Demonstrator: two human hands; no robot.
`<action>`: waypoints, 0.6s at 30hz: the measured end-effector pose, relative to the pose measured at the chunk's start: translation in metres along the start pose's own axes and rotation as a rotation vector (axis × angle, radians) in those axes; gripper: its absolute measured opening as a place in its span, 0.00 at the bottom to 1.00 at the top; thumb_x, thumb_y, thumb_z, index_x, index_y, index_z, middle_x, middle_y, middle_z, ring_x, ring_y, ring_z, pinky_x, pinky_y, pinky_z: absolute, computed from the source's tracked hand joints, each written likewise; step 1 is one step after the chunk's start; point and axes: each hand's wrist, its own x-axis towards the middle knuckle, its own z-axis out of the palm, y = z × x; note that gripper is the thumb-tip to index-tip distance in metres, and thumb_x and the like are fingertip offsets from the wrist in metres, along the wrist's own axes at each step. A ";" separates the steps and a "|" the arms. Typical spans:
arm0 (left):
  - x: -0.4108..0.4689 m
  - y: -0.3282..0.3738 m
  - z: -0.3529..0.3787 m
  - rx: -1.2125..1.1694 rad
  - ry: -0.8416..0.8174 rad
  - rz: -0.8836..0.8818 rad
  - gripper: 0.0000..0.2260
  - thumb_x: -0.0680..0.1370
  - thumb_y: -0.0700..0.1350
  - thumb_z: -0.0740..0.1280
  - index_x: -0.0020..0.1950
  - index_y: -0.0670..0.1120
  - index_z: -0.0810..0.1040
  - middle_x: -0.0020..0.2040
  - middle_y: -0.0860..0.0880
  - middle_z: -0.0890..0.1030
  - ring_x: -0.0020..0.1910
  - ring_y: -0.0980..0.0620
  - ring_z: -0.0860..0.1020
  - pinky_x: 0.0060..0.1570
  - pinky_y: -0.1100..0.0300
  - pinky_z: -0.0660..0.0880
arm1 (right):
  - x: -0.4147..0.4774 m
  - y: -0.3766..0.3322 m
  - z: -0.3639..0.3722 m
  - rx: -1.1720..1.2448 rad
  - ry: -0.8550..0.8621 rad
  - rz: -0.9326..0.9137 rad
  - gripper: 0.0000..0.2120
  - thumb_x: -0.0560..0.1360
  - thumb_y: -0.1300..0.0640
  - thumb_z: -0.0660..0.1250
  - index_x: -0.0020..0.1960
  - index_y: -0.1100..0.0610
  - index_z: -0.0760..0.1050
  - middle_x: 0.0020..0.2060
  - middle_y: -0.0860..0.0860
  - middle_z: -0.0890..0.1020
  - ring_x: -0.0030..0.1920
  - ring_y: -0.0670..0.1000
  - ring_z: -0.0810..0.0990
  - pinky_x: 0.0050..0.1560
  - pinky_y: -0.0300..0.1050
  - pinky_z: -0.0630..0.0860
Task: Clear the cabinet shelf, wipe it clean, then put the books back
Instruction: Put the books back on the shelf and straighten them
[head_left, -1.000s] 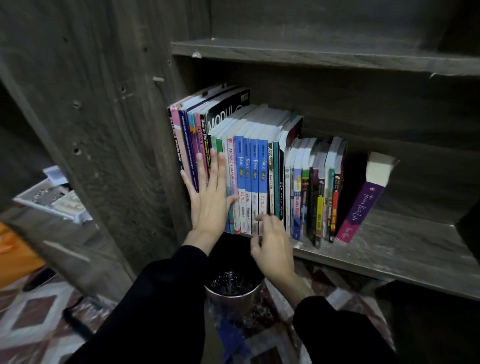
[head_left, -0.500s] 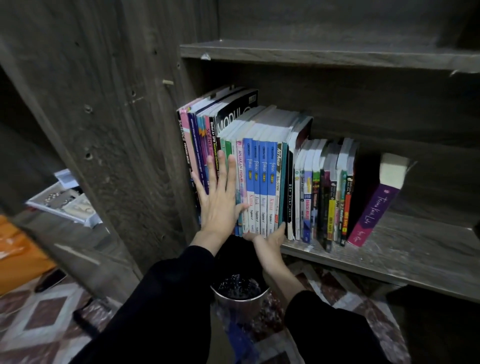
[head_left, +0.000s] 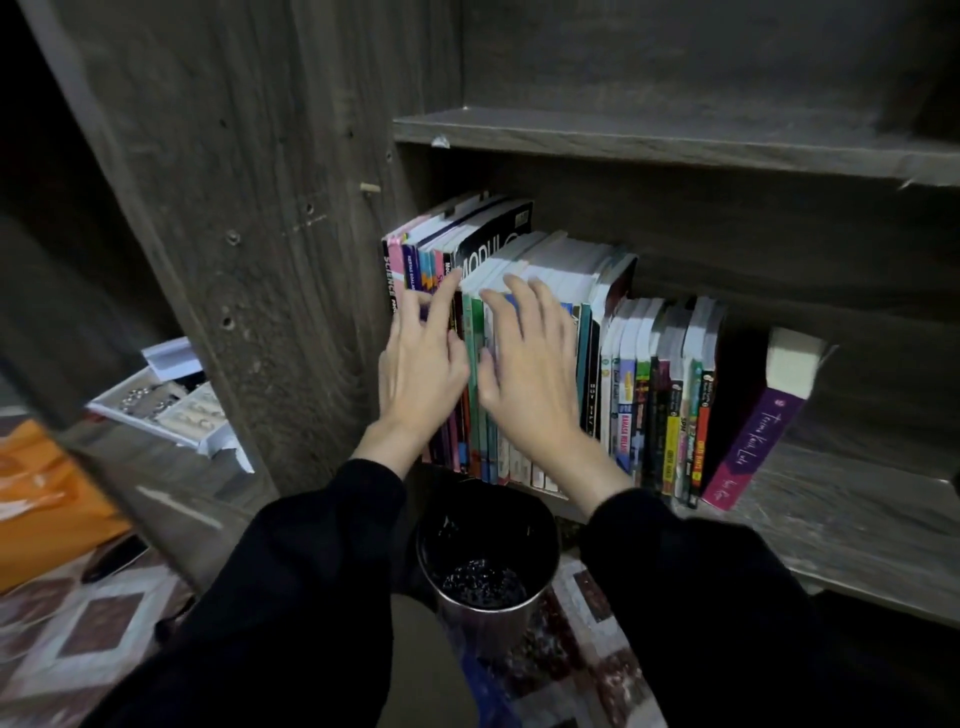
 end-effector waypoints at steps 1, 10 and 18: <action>0.004 0.001 -0.003 0.015 -0.018 0.004 0.26 0.77 0.40 0.60 0.75 0.50 0.63 0.55 0.45 0.69 0.52 0.50 0.72 0.42 0.60 0.66 | 0.009 0.005 -0.001 -0.061 -0.087 -0.056 0.27 0.73 0.60 0.64 0.72 0.58 0.65 0.71 0.56 0.67 0.74 0.57 0.58 0.74 0.54 0.48; 0.013 0.008 -0.010 0.042 -0.180 -0.150 0.28 0.77 0.38 0.58 0.75 0.58 0.61 0.51 0.49 0.66 0.54 0.49 0.70 0.45 0.57 0.65 | 0.027 0.033 -0.004 -0.185 -0.285 -0.186 0.30 0.75 0.54 0.63 0.75 0.52 0.59 0.72 0.50 0.66 0.73 0.53 0.60 0.72 0.48 0.47; -0.001 0.007 -0.013 -0.032 -0.131 -0.221 0.29 0.77 0.37 0.58 0.74 0.61 0.63 0.60 0.46 0.69 0.59 0.47 0.69 0.48 0.57 0.66 | 0.028 0.038 -0.005 -0.161 -0.285 -0.198 0.30 0.74 0.53 0.64 0.75 0.51 0.60 0.72 0.49 0.66 0.73 0.52 0.60 0.71 0.48 0.49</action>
